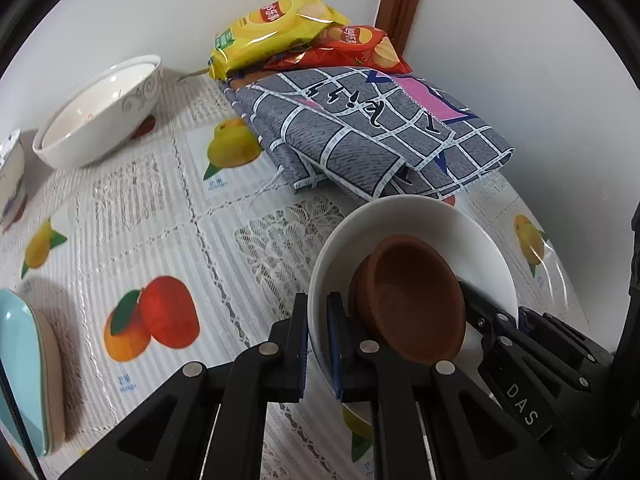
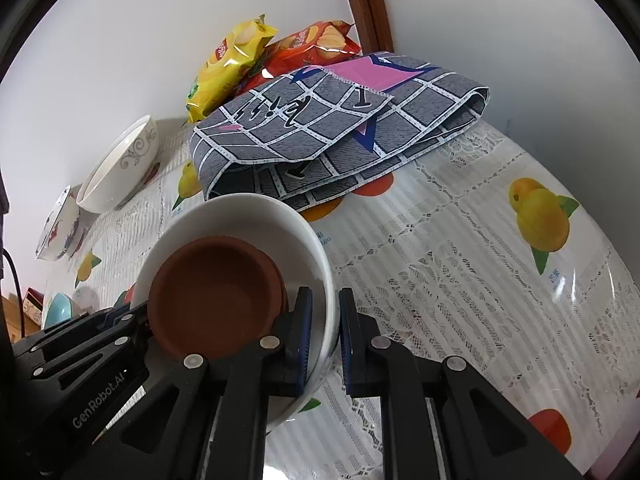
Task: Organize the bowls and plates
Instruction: 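Lift the white bowl with both grippers and carry it toward the plate stack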
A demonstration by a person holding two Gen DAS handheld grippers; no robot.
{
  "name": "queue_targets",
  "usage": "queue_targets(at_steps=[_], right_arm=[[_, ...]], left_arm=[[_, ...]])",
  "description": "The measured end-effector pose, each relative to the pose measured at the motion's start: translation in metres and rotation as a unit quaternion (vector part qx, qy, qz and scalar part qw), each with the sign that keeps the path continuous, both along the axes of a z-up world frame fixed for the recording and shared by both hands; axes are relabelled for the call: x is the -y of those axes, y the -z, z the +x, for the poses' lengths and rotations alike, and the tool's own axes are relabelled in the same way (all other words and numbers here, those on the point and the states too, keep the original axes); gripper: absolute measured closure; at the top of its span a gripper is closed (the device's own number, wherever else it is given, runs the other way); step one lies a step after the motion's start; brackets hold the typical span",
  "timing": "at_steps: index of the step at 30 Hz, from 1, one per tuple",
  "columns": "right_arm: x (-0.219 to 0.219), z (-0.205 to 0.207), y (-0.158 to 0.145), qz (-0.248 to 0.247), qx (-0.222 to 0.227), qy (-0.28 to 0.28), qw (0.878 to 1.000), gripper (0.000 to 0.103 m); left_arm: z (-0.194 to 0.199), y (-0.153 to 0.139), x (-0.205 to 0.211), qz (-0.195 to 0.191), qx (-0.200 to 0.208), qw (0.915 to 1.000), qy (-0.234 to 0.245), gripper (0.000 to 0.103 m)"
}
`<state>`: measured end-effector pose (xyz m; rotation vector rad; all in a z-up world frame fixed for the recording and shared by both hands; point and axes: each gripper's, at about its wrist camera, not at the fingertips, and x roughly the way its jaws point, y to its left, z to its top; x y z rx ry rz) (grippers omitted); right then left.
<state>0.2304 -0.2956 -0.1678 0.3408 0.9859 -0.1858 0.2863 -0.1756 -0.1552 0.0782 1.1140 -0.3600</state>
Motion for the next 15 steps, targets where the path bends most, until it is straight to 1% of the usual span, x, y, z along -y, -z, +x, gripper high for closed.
queue_targets(at_steps=[4, 8, 15], right_arm=[[-0.003, -0.007, -0.003, -0.001, -0.005, 0.004, 1.000, 0.090], [-0.007, -0.016, -0.009, -0.003, -0.002, 0.010, 1.000, 0.091], [-0.027, -0.025, -0.034, -0.004, 0.012, 0.004, 1.000, 0.091]], left_arm=[[-0.007, -0.001, -0.004, -0.006, -0.010, 0.9999, -0.004, 0.094], [-0.016, -0.008, -0.011, -0.008, -0.008, 0.9999, 0.000, 0.094], [-0.029, -0.036, -0.032, -0.012, 0.009, 0.9998, -0.010, 0.094]])
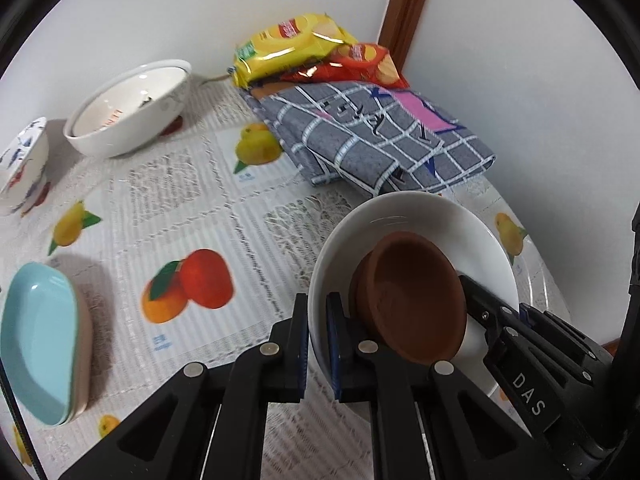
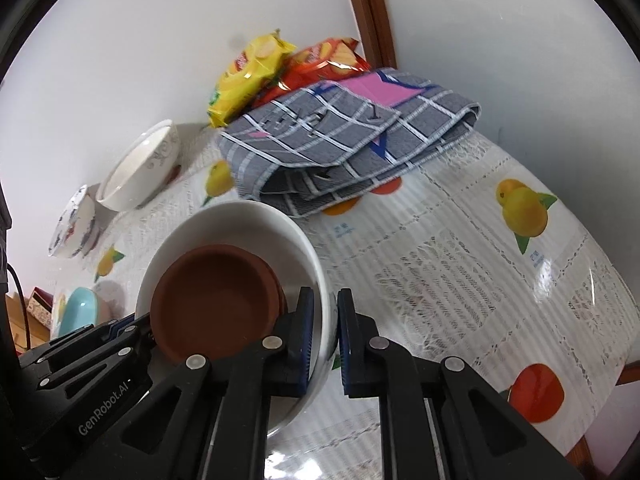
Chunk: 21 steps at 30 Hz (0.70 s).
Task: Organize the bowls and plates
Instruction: 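Lift the white bowl with both grippers and carry it toward the plate stack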
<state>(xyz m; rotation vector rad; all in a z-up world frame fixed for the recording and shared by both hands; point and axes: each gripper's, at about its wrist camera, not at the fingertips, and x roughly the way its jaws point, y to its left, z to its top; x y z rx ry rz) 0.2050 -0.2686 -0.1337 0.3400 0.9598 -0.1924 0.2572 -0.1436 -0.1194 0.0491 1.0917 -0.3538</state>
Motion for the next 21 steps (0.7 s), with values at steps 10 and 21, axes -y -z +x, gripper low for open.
queue_targets(at_steps=[10, 21], right_arm=[[-0.042, -0.004, -0.031, 0.004, 0.020, -0.017, 1.000, 0.091], [-0.083, 0.000, -0.042, 0.008, 0.026, -0.041, 0.999, 0.091]], left_arm=[[-0.009, -0.031, -0.041, -0.004, 0.020, 0.9995, -0.022, 0.094], [-0.015, -0.043, -0.081, -0.005, 0.025, 0.9987, -0.045, 0.094]])
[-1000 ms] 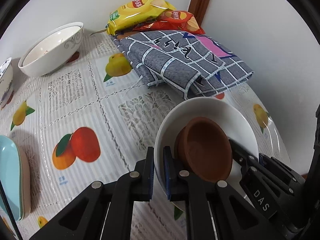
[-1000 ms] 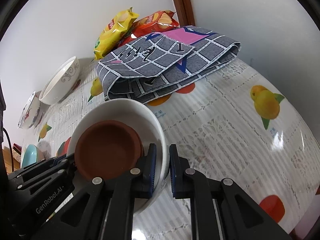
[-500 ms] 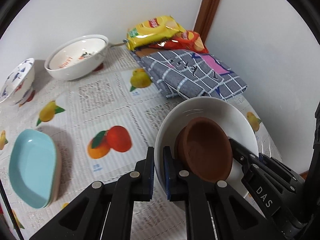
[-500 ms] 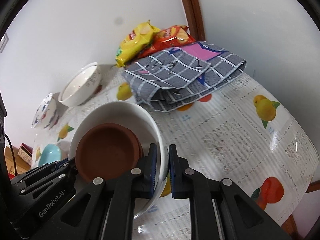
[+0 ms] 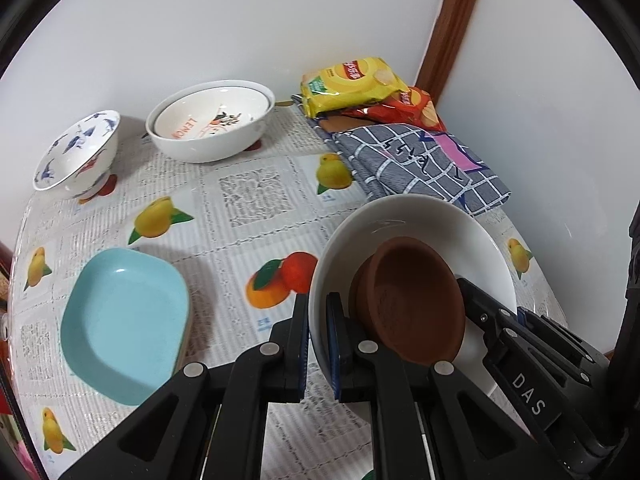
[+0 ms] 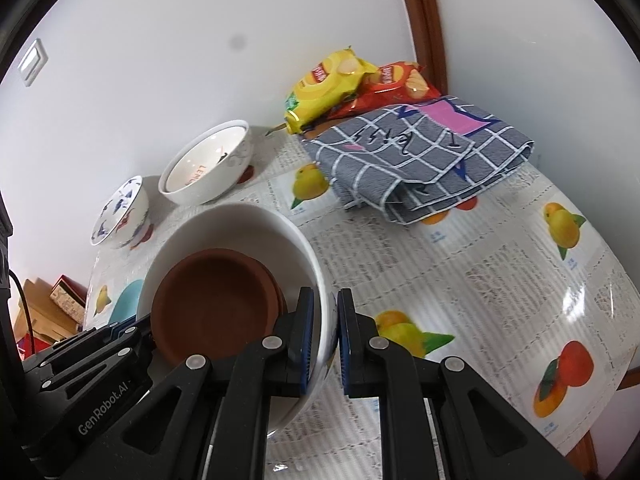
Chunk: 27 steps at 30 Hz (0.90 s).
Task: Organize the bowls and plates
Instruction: 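Lift the white bowl with both grippers and carry it toward the plate stack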
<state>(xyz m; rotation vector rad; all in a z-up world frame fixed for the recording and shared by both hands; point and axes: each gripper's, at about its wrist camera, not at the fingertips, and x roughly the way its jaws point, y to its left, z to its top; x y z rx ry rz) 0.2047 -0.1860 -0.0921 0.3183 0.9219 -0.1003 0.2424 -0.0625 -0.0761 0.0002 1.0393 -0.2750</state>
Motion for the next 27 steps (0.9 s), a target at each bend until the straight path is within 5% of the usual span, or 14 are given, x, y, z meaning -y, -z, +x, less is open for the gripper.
queue_targets(at_steps=[27], right_arm=[[-0.055, 0.014, -0.003, -0.007, 0.001, -0.036, 0.999, 0.091]], left_arm=[[-0.001, -0.003, -0.057, -0.007, 0.000, 0.9993, -0.036, 0.094]])
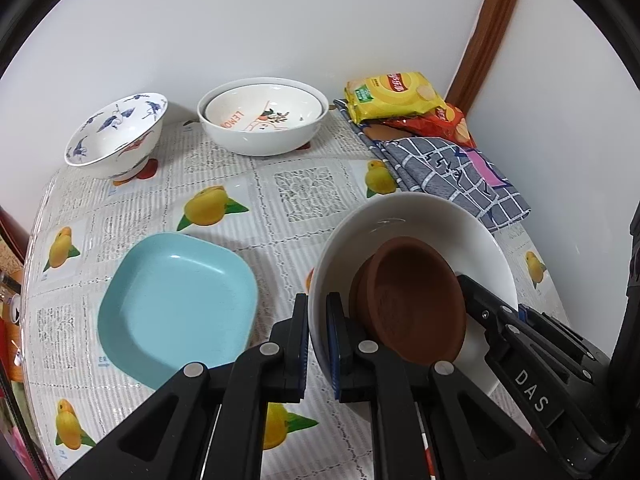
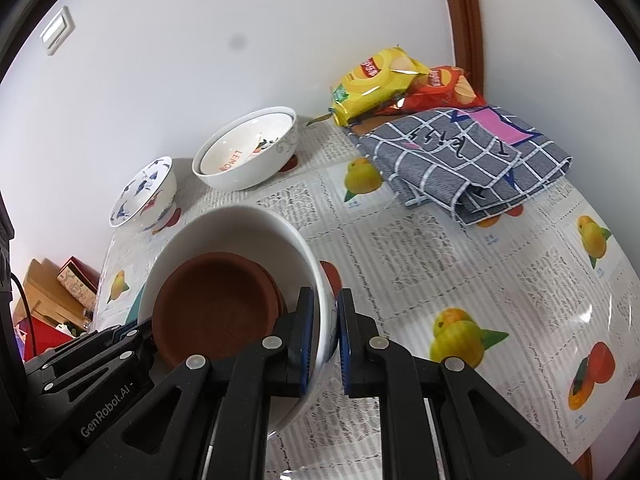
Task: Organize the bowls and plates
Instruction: 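Lift the white bowl with both grippers and carry it toward the plate stack, then lower the white bowl onto the blue plate stack with both grippers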
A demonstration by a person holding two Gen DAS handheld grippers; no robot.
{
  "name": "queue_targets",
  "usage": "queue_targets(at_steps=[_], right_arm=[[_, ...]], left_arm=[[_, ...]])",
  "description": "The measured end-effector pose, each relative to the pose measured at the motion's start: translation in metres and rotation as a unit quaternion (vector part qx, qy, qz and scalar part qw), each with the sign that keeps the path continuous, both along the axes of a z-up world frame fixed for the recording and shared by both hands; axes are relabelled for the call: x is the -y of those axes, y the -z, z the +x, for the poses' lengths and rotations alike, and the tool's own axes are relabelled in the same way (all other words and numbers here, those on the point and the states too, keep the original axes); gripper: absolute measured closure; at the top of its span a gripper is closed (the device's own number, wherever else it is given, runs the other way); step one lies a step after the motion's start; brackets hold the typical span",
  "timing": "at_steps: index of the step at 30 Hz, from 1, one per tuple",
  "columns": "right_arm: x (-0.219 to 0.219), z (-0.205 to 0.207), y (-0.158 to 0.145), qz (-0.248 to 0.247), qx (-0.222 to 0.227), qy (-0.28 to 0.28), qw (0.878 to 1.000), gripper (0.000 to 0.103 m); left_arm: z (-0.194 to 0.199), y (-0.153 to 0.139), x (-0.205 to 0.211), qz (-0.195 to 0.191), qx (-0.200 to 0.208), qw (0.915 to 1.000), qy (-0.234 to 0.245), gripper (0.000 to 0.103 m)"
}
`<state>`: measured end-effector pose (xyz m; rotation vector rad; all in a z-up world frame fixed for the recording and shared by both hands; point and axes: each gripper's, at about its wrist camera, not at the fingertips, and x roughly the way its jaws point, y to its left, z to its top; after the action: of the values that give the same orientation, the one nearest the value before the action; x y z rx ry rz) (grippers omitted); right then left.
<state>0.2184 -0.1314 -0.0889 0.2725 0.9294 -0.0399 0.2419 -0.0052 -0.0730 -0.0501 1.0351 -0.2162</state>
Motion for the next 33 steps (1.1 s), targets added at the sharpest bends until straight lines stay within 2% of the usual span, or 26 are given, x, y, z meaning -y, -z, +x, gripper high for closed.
queue_targets(at_steps=[33], right_arm=[[-0.073, 0.028, -0.001, -0.001, 0.009, -0.062, 0.998, 0.091]], left_arm=[[0.004, -0.004, -0.074, 0.003, 0.008, 0.9980, -0.063, 0.094]])
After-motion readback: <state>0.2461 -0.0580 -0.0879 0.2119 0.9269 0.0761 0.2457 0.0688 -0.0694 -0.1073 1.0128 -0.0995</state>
